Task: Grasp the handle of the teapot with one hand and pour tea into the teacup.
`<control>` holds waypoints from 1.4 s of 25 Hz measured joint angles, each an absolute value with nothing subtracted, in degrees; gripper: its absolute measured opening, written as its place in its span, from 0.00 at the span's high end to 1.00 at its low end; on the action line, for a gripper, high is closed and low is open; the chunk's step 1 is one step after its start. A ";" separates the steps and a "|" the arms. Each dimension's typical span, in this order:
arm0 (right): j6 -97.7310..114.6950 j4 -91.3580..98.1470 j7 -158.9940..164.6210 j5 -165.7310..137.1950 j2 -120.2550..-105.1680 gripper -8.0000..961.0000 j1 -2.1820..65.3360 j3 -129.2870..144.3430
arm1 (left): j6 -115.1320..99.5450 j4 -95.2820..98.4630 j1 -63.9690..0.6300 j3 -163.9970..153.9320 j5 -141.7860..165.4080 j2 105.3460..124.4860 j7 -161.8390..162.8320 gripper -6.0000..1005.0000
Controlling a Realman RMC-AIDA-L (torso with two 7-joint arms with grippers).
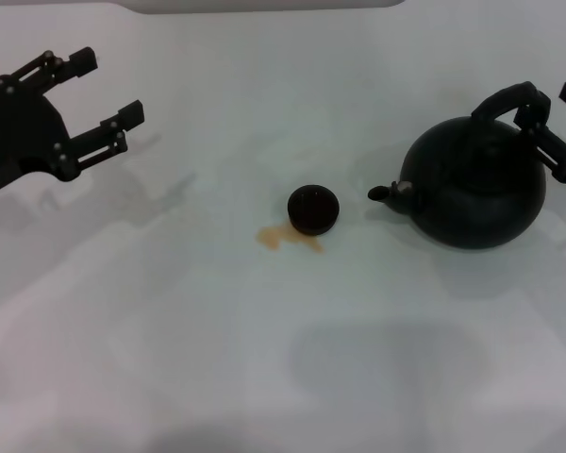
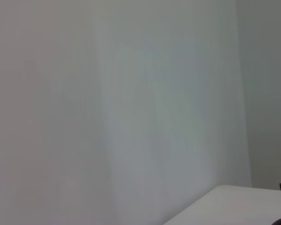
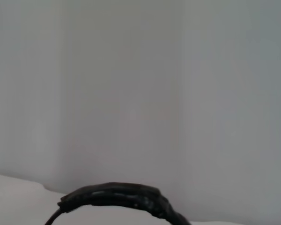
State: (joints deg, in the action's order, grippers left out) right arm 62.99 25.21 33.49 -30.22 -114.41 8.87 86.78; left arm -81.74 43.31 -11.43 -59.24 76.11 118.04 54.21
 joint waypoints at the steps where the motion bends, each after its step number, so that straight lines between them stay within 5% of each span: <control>1: 63.29 25.21 33.49 -30.25 -114.32 0.47 8.72 86.66 | -81.74 43.31 -11.42 -59.24 76.11 118.04 54.26 0.23; 3: 63.87 25.21 33.61 -30.25 -114.09 0.23 8.42 86.60 | -81.74 43.31 -11.43 -59.24 76.11 118.04 54.35 0.23; 9: 67.28 25.22 34.12 -30.26 -113.47 0.17 6.94 86.57 | -81.72 43.31 -11.82 -59.24 76.11 117.98 54.47 0.23; 21: 78.23 21.34 34.85 -31.08 -111.62 0.12 3.81 85.04 | -81.38 42.97 -12.02 -58.70 76.11 117.77 54.17 0.23; 30: 86.80 15.07 24.54 -30.83 -115.19 0.11 3.51 64.05 | -81.34 40.56 -12.36 -54.58 74.19 118.53 49.15 0.23; 35: 88.17 15.05 24.70 -30.66 -114.89 0.12 3.74 61.69 | -81.30 35.71 -15.07 -49.02 73.99 118.58 47.51 0.23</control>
